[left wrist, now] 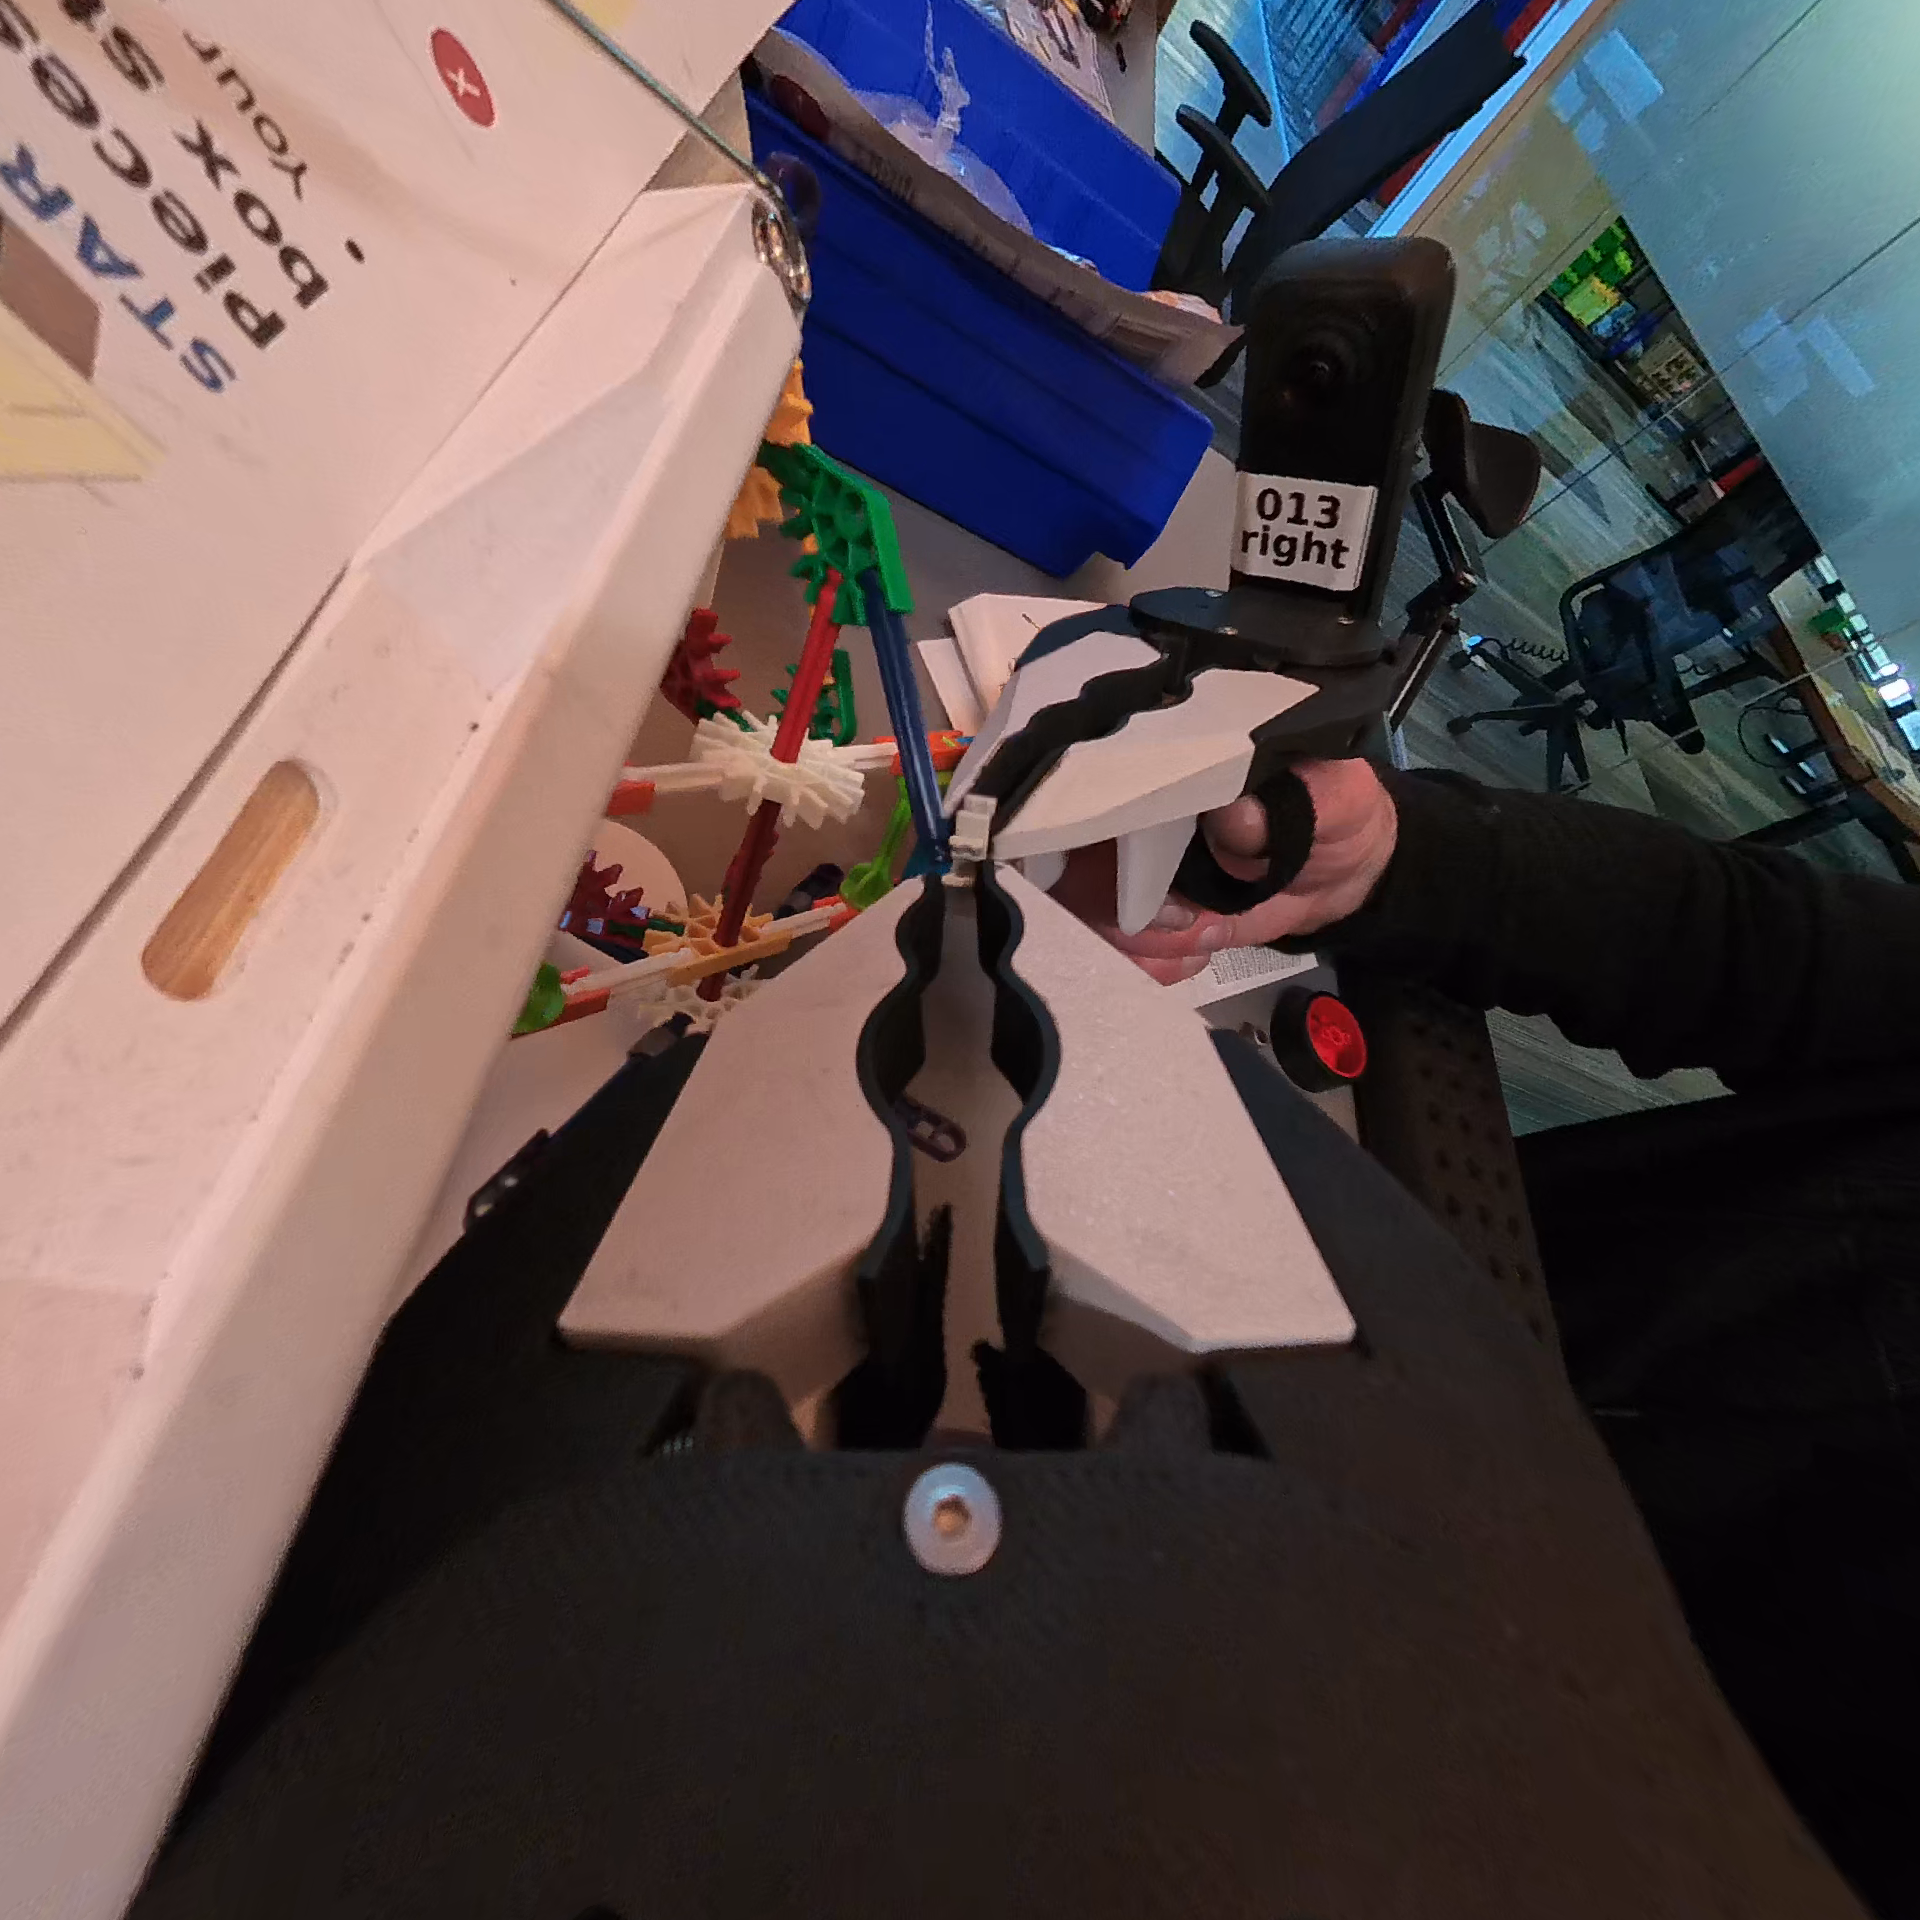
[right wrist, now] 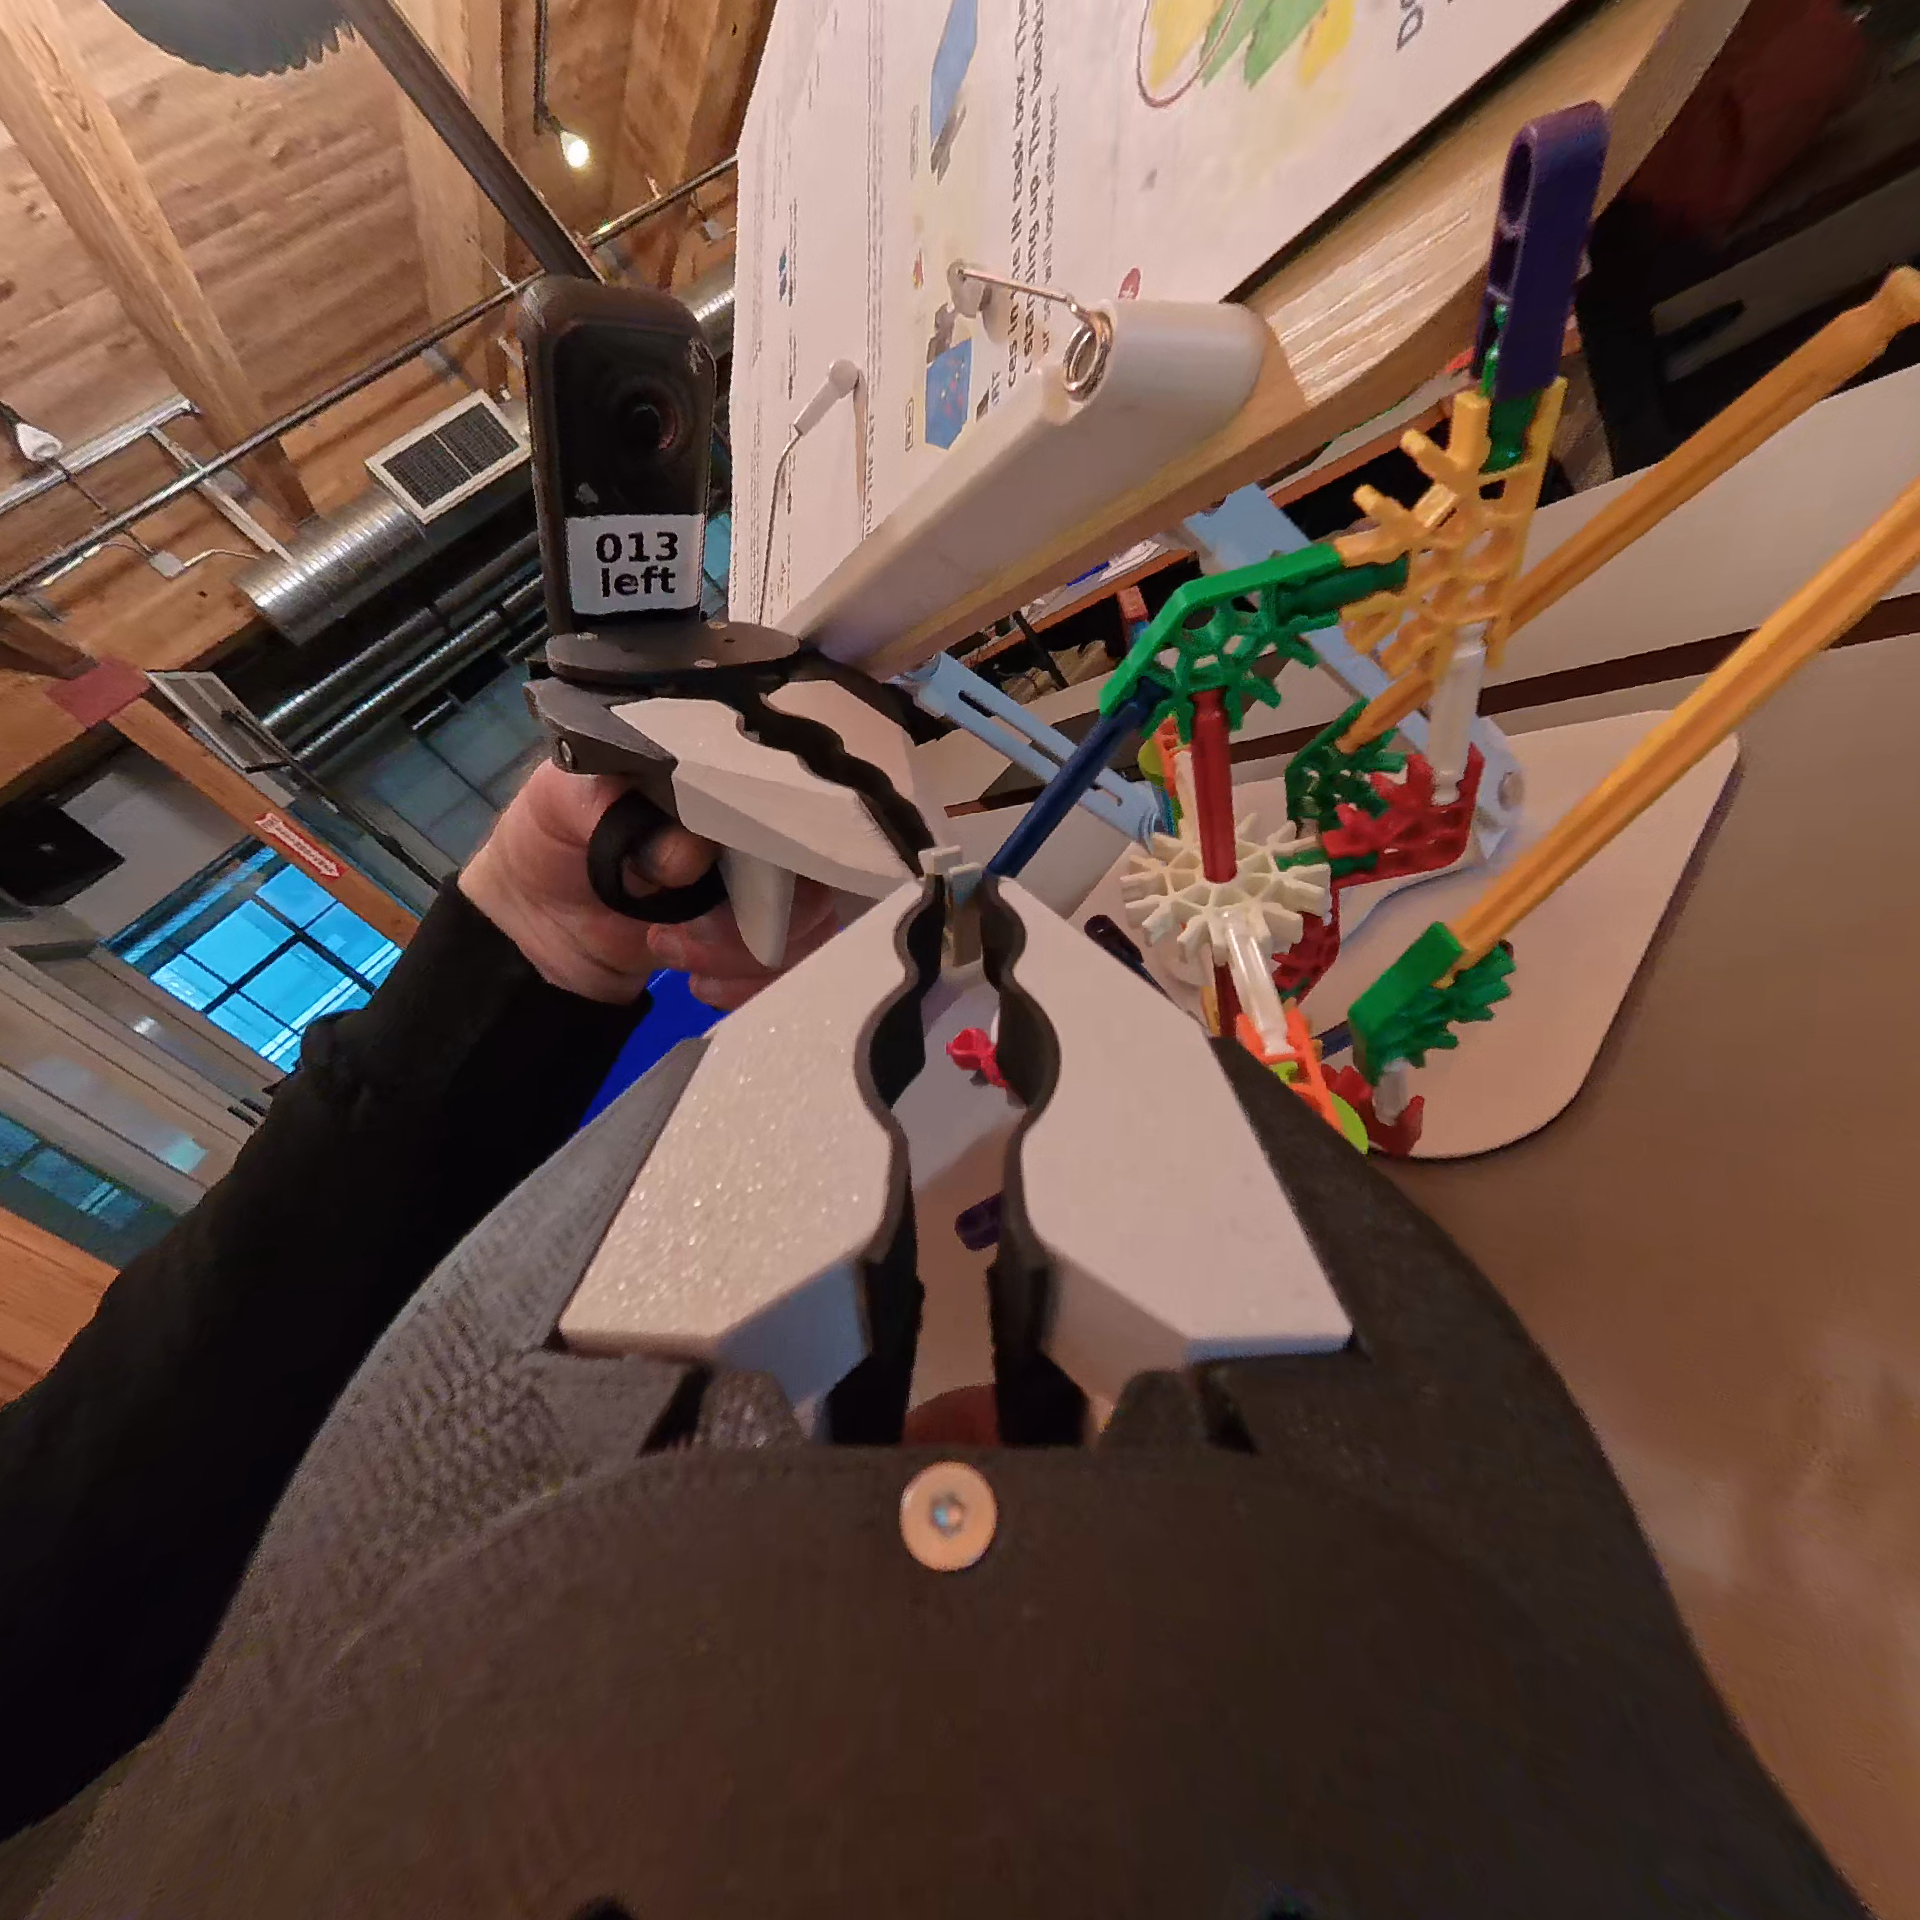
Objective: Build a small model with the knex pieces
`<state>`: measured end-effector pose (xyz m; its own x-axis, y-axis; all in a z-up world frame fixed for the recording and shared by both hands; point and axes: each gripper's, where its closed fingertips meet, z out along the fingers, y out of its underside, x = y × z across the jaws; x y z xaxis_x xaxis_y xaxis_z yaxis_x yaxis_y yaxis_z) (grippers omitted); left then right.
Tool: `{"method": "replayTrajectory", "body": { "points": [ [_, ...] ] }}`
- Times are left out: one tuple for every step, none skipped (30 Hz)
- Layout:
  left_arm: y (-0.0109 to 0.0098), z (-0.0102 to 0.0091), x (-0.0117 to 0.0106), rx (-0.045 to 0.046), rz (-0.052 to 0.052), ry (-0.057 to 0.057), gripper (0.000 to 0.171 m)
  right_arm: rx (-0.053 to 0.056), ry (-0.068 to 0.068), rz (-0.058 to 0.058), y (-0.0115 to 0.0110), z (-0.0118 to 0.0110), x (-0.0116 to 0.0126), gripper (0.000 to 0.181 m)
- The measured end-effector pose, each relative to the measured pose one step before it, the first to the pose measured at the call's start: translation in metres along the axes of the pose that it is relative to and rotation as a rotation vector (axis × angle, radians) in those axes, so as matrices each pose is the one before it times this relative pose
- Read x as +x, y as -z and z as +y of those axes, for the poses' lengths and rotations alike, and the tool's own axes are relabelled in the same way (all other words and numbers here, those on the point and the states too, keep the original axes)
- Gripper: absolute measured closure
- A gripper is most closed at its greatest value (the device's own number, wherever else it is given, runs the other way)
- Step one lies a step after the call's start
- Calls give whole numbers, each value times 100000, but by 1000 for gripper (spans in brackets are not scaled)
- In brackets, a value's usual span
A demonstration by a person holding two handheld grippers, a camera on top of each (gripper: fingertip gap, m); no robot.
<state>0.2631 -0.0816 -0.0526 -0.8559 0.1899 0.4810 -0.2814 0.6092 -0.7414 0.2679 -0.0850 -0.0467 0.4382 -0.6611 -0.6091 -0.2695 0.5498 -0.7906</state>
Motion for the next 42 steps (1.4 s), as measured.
{"method": "replayTrajectory", "body": {
  "points": [
    [21,-37,-23,281,-3,-108,168,690,-598,-542,-71,-145,12,178],
    [56,-89,16,605,232,29,168,225,-199,-1004,-31,-129,5,179],
    [-7,-78,-20,622,-142,277,168,-31,564,-111,-23,-92,53,179],
    [-41,-64,-75,571,-563,-26,168,37,17,464,-24,-93,85,179],
    [-19,-66,-47,664,-409,-86,168,-117,-1352,-115,-24,-19,53,179],
    [17,-55,-16,771,-180,-98,168,-147,-829,-491,0,34,18,179],
    [-3,-56,-7,935,-273,-110,168,152,72,230,9,-15,11,179],
    [-5,-27,-34,694,-546,173,168,-35,267,707,-4,9,17,179],
    [31,-97,-59,1134,-752,81,168,140,-357,196,14,-27,-23,179],
    [44,-208,28,2113,-504,-18,167,915,-553,-70,48,-122,-54,179],
    [-10,-232,94,2574,-416,-654,167,977,406,365,42,-118,-37,179],
    [-1,-65,-95,2018,-2003,-1106,166,-55,19,262,5,22,4,179],
    [80,35,-300,1730,-3167,-491,159,-237,-588,-257,21,43,6,179],
    [122,-3,22,2738,-869,79,157,78,57,388,34,16,83,179],
    [119,73,69,2397,-213,-1,154,134,32,161,5,15,29,179],
    [128,155,-228,1779,-2072,-446,151,182,-654,-832,-8,13,-131,179],
    [138,132,-33,1950,-1043,-343,151,483,-324,-653,-5,-59,-144,179],
    [34,256,274,503,1311,419,154,226,155,-268,-12,-37,-114,179],
    [-57,291,68,-615,162,734,154,-345,-165,-231,-52,70,-90,179],
    [-110,268,55,-641,-314,334,153,97,-332,-177,-31,46,-37,179],
    [-120,127,333,317,1159,-166,155,96,-300,-320,-15,36,-76,179],
    [-165,59,497,527,2221,-509,156,-171,-449,-543,-16,45,-128,179],
    [-241,137,164,-262,352,-934,156,407,-256,-363,-4,-19,-133,179],
    [-243,71,-10,100,-641,-821,158,648,77,-56,24,-68,-103,179],
    [-219,-85,410,1267,2238,-72,160,464,307,-167,9,-65,-101,178],
    [-163,-154,319,1479,1881,265,158,377,-264,-342,15,-64,-62,179],
    [-52,-101,-313,754,-1707,-209,165,73,-435,-187,32,-31,23,179],
    [-2,-27,-26,296,414,-92,165,107,54,-452,31,-49,-28,179],
    [56,-87,72,696,1032,618,166,49,113,-347,-3,-49,-84,179],
    [64,-46,14,261,461,277,167,63,487,34,-39,-15,-71,179],
    [45,59,-29,-575,191,514,167,-100,199,141,-42,60,-10,179],
    [83,96,11,-825,674,847,167,-314,-409,-380,-33,108,-21,179],
    [95,119,51,-775,917,544,168,-722,-386,107,-7,111,80,178],
    [62,210,-22,-1380,380,38,168,-1142,-510,707,21,168,172,174],
    [95,96,-49,-944,496,735,168,-433,-1065,377,36,107,168,164],
    [102,-25,-28,-608,1024,1191,168,-478,-1244,-357,42,133,73,155],
    [106,23,138,-1180,1884,402,168,-196,-349,190,46,119,120,147],
    [61,95,103,-1876,1487,145,168,1245,1043,931,82,-34,186,147],
    [44,247,-255,-3093,-630,387,168,1287,953,942,72,-74,189,147],
    [46,259,-319,-3011,-778,247,168,624,-325,-406,24,-109,40,147],
    [-18,91,-216,-1512,446,1240,168,1737,-728,-933,69,-346,-10,147],
    [-59,28,-290,-1148,-139,750,168,1934,-233,-386,70,-380,83,148]
  ]
}}
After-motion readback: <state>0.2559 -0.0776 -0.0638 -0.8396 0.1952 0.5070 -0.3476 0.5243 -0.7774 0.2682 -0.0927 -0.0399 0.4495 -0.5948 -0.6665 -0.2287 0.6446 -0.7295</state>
